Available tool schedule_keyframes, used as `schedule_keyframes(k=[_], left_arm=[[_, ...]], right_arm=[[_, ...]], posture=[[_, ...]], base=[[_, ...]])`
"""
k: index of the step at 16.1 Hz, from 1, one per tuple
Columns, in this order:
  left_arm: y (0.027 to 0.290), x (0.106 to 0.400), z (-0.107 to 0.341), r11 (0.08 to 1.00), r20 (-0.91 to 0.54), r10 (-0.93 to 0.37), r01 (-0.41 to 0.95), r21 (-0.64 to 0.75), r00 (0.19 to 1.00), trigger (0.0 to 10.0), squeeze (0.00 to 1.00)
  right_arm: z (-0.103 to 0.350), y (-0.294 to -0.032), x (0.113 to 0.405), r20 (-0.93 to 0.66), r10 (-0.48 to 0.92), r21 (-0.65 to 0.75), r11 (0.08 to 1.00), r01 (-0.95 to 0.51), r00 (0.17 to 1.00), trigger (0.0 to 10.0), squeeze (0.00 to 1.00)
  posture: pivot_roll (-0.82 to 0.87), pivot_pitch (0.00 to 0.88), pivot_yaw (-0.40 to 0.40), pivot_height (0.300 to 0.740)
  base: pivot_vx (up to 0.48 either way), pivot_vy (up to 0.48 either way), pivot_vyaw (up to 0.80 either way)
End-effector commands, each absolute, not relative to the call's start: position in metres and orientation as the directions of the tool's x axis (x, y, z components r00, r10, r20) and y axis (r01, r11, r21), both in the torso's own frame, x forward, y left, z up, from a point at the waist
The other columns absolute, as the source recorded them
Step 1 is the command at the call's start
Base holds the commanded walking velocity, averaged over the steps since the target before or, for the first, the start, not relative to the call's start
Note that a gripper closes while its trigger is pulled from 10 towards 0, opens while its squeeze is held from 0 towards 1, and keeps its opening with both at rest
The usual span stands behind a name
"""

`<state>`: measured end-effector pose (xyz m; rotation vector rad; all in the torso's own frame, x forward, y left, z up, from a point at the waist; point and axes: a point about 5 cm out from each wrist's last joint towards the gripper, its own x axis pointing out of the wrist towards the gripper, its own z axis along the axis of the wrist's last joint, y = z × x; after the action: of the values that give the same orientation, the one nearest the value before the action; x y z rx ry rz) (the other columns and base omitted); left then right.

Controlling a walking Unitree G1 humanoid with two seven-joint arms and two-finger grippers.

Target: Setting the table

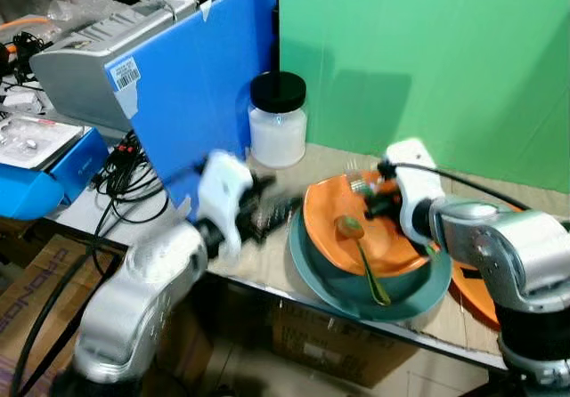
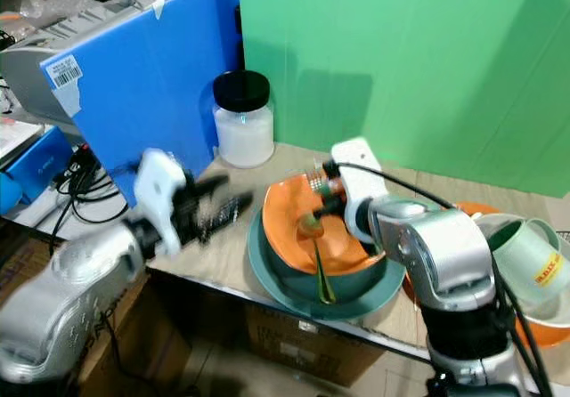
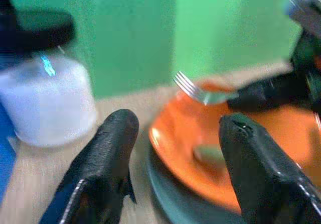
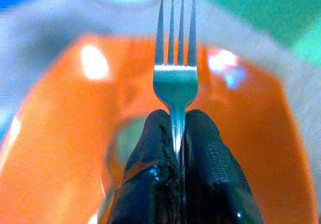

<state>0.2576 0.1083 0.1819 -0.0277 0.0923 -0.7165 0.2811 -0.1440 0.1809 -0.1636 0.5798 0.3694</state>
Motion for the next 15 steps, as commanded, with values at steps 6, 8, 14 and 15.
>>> schedule_keyframes(k=[6, 8, 14, 15], left_arm=[[0.089, 0.286, 0.204, 0.663, 0.051, -0.685, 0.652, -0.367, 0.726, 10.0, 1.0], [0.08, 0.295, 0.209, 0.599, 0.098, -0.709, 0.67, -0.44, 0.698, 10.0, 0.0], [0.073, 0.312, 0.214, 0.506, 0.147, -0.703, 0.634, -0.585, 0.696, 4.2, 0.0], [0.073, 0.312, 0.214, 0.502, 0.148, -0.701, 0.63, -0.593, 0.697, 2.2, 0.0]], right_arm=[[0.212, -0.128, 0.269, -0.225, 0.427, -0.075, 0.889, -0.452, 0.876, 0.0, 0.0], [0.216, -0.12, 0.263, -0.175, 0.48, -0.079, 0.863, -0.498, 0.86, 0.0, 0.0], [0.219, -0.114, 0.254, -0.087, 0.541, -0.087, 0.832, -0.547, 0.837, 0.0, 0.0], [0.219, -0.114, 0.254, -0.084, 0.54, -0.089, 0.833, -0.546, 0.837, 0.0, 0.0]], posture=[[0.05, 0.0, 0.048, 0.74], [0.04, 0.0, 0.067, 0.74], [0.04, 0.0, 0.087, 0.74], [0.04, 0.0, 0.091, 0.74]], base=[[0.0, 0.0, 0.0], [0.0, 0.0, 0.0], [0.0, 0.0, 0.0], [0.0, 0.0, 0.0]])
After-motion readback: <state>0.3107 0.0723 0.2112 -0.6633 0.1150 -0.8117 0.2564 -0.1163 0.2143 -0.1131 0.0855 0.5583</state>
